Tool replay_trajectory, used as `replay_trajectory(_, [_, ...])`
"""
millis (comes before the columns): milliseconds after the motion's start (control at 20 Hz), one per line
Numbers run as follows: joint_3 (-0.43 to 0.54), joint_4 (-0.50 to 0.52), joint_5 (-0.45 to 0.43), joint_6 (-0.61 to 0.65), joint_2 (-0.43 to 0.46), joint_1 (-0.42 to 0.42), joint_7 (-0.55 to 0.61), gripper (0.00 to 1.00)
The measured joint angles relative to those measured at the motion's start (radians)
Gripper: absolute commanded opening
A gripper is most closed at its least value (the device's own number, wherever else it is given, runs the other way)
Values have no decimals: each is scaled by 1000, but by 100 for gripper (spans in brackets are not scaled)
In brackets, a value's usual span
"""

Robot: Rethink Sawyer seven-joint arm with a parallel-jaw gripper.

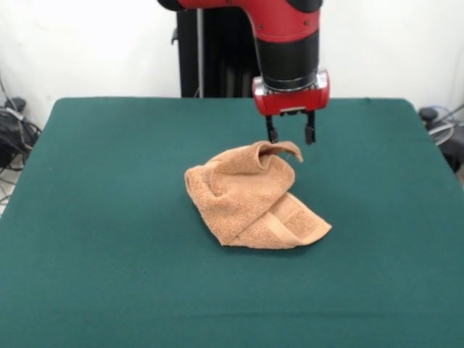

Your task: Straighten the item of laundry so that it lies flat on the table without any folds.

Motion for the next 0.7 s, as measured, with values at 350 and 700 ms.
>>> replay_trajectory(350, [3,-2,0,0,2,0,0,100])
replay_trajectory(700, [3,-38,-1,12,20,2,0,100])
